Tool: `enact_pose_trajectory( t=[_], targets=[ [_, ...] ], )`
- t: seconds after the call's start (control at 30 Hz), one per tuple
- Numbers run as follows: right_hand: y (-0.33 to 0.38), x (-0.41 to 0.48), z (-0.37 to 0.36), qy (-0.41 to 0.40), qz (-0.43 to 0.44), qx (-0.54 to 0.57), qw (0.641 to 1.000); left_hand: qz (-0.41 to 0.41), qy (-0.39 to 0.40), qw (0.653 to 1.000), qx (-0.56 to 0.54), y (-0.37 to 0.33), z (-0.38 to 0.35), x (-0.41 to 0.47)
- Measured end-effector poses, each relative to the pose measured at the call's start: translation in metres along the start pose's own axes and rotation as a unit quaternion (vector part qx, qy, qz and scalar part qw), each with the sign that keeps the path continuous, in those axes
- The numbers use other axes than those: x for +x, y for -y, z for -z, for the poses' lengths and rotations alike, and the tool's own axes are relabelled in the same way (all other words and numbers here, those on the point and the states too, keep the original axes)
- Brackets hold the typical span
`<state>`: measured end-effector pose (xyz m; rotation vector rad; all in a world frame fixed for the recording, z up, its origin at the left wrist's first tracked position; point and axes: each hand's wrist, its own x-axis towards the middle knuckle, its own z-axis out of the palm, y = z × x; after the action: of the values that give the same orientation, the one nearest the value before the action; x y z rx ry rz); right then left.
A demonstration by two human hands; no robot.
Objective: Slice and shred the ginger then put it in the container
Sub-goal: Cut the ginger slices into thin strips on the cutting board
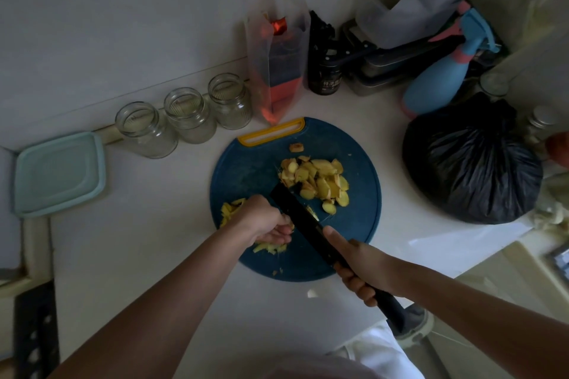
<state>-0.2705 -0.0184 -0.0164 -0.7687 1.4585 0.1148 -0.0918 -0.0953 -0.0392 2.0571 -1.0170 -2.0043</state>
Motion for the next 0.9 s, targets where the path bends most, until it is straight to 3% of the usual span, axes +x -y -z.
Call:
enact_pose_trajectory(
  t=[0.3,0.5,0.9],
  targets=[
    [0.025,0.027,-0.026,-0.095,0.058,-0.011,0.994,-0.014,0.003,1.0,-0.012,0.003,0.003,-0.002],
    [0.011,0.02,-0.023,-0.105,0.07,0.095,0.988,-0.015,0.009,0.999,-0.027,0.005,0.006,-0.003],
    [0.0,0.001,-0.03,-0.096,0.106,0.1,0.985,0.019,0.031,0.999,-0.021,-0.003,0.008,-0.006]
  ],
)
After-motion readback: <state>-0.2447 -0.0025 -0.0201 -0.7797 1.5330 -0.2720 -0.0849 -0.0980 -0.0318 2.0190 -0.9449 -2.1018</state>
